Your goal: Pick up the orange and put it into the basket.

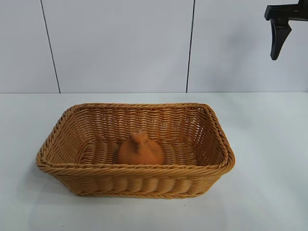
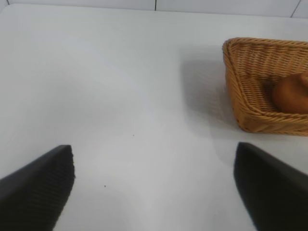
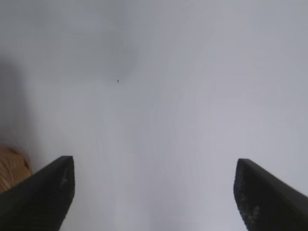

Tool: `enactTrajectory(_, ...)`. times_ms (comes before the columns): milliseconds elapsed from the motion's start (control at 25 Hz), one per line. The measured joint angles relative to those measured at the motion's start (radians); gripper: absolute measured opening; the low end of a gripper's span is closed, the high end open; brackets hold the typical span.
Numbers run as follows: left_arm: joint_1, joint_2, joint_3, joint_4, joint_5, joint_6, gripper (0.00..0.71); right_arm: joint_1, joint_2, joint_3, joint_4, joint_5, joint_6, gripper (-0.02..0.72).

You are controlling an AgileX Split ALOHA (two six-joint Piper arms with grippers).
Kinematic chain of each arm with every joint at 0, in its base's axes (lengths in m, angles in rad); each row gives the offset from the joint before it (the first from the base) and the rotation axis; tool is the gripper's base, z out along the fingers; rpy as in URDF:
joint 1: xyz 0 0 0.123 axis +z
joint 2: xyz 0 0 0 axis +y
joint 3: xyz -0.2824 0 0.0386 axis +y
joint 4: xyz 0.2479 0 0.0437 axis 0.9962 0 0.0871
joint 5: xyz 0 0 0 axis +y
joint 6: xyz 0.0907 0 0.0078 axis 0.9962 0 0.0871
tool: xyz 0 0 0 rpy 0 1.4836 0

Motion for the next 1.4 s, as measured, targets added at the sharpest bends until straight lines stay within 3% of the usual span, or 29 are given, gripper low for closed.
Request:
enactTrajectory(680,0.0,0.0,0.0,0.0,-0.001,0.0,0.642,0.0,-0.656,0.777,0.034,0.007,-0.072,0.62)
enactTrajectory(1000,0.0,0.0,0.0,0.0,-0.001,0.0,0.642,0.0,-1.032,1.072,0.034,-0.151,-0.089,0.62)
enactTrajectory(1120,0.0,0.0,0.0,0.0,-0.001,0.0,0.642,0.0,-1.171,1.156,0.034,-0.168,-0.09,0.62)
enactTrajectory(1400,0.0,0.0,0.0,0.0,-0.001,0.0,0.642,0.0,-1.452,1.165,0.034,-0.188,-0.09,0.62)
